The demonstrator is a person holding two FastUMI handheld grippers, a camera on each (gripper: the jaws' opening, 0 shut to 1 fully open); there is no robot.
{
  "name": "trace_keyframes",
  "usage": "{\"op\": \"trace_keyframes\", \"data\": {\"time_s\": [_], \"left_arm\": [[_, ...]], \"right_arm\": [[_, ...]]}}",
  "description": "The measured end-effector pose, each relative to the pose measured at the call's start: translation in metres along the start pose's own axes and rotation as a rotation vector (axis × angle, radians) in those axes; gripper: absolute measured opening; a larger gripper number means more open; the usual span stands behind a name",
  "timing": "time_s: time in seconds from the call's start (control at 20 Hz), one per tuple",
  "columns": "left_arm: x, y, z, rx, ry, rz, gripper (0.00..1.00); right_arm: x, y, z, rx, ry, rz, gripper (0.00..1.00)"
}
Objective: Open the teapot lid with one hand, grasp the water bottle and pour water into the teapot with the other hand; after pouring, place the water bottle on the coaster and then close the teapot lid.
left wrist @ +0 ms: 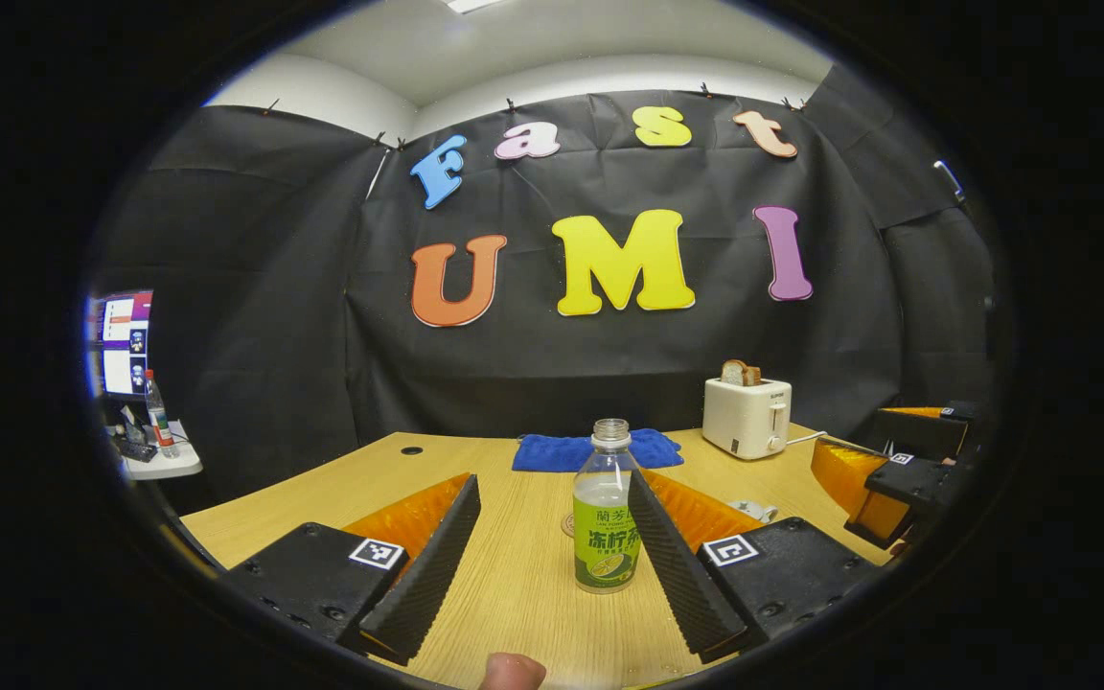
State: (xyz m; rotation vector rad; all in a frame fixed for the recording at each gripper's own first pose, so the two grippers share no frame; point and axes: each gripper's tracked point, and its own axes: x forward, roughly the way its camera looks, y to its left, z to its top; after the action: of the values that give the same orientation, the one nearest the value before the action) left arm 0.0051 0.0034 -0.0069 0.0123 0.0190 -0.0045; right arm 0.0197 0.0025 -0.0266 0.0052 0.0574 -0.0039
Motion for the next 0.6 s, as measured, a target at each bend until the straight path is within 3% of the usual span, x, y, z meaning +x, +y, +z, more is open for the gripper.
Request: {"op": "trace_keyframes", "data": {"time_s": [0.6], "left_arm": [[0.005, 0.012, -0.006, 0.004, 0.018, 0.011, 0.97]], "right_arm": [[0.067, 0.025, -0.054, 0.014, 0.115, 0.029, 0.98]]}}
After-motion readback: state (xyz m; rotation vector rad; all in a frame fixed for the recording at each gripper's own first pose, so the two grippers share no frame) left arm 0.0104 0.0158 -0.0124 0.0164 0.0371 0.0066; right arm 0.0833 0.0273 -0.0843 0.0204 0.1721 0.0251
